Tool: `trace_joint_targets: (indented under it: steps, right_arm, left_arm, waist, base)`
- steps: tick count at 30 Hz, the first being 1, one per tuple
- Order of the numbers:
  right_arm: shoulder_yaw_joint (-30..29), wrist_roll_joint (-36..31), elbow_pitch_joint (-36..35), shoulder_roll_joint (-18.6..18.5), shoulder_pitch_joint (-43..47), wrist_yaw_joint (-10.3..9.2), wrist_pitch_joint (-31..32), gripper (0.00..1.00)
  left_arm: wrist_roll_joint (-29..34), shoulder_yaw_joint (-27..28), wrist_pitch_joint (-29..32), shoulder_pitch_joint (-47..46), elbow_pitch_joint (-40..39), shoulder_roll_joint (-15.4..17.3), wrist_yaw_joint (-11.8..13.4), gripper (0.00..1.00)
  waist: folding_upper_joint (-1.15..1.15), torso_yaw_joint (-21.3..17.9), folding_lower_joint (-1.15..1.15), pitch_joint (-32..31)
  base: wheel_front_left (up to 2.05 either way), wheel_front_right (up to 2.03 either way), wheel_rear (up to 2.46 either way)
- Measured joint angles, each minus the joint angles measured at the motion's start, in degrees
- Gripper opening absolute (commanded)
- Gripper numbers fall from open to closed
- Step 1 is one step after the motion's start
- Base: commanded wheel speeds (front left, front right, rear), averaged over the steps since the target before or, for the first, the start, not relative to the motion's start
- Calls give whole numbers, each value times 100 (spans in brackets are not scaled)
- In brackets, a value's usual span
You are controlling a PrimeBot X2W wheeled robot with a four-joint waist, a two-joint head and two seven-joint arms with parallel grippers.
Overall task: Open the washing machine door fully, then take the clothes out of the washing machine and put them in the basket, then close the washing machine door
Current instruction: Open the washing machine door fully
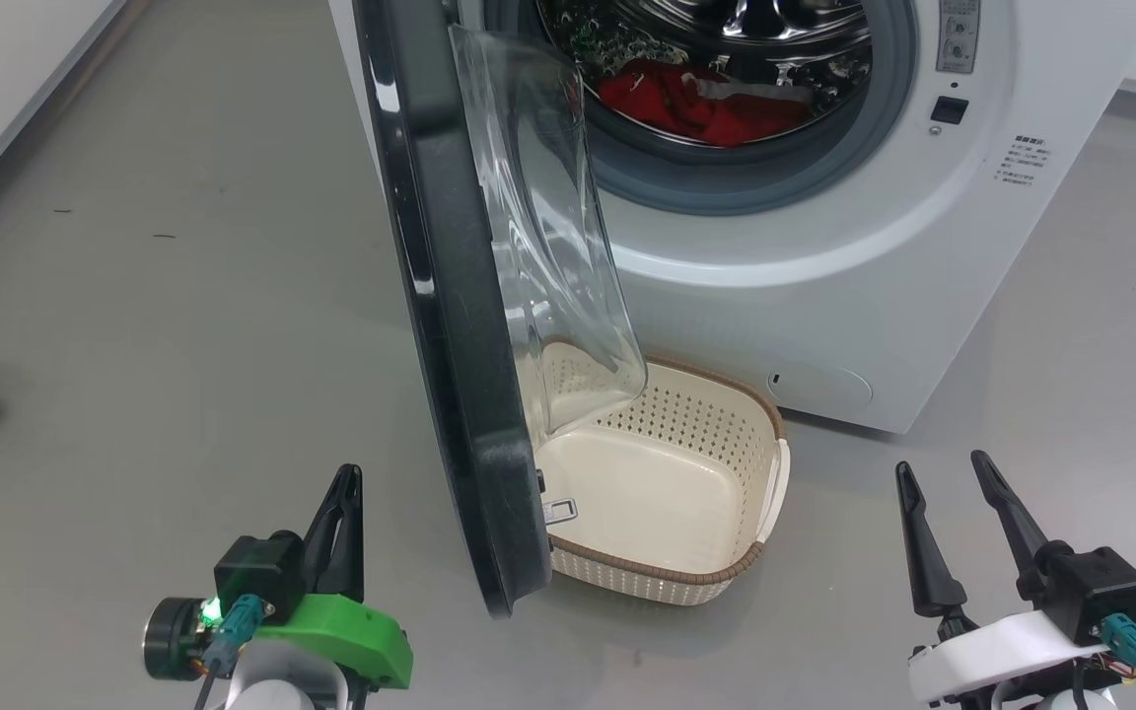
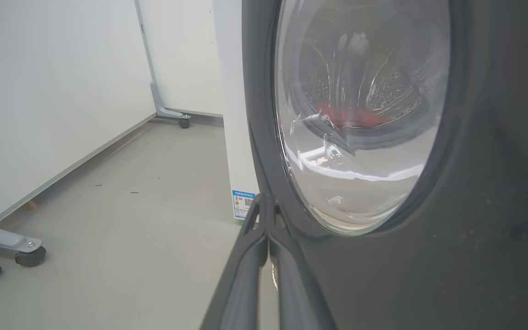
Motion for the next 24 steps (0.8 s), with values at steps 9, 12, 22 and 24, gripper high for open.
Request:
trace_joint_targets:
  steps: [9, 12, 22, 24]
  right_arm:
    - [-88, -49, 0, 47, 1, 56, 0, 100]
    - [-120, -64, 1, 67, 1, 77, 0, 100]
    - [-211, -142, 7, 98, 6, 142, 0, 100]
    - [-220, -149, 10, 109, 9, 159, 0, 100]
  left_arm:
    - [-1, 26, 0, -1, -98, 0, 0, 0]
    - [-1, 68, 0, -5, -241, 0, 0, 0]
    - [42, 436, -1, -166, -1188, 0, 0, 0]
    - [78, 512, -1, -249, -1482, -1, 1, 0]
  waist:
    - [0, 15, 0, 30]
    - [0, 28, 0, 37]
    - [0, 84, 0, 31]
    - [0, 95, 0, 29]
  base:
    - [0, 0, 0]
    - [0, 0, 0]
    - [0, 0, 0]
    - [0, 0, 0]
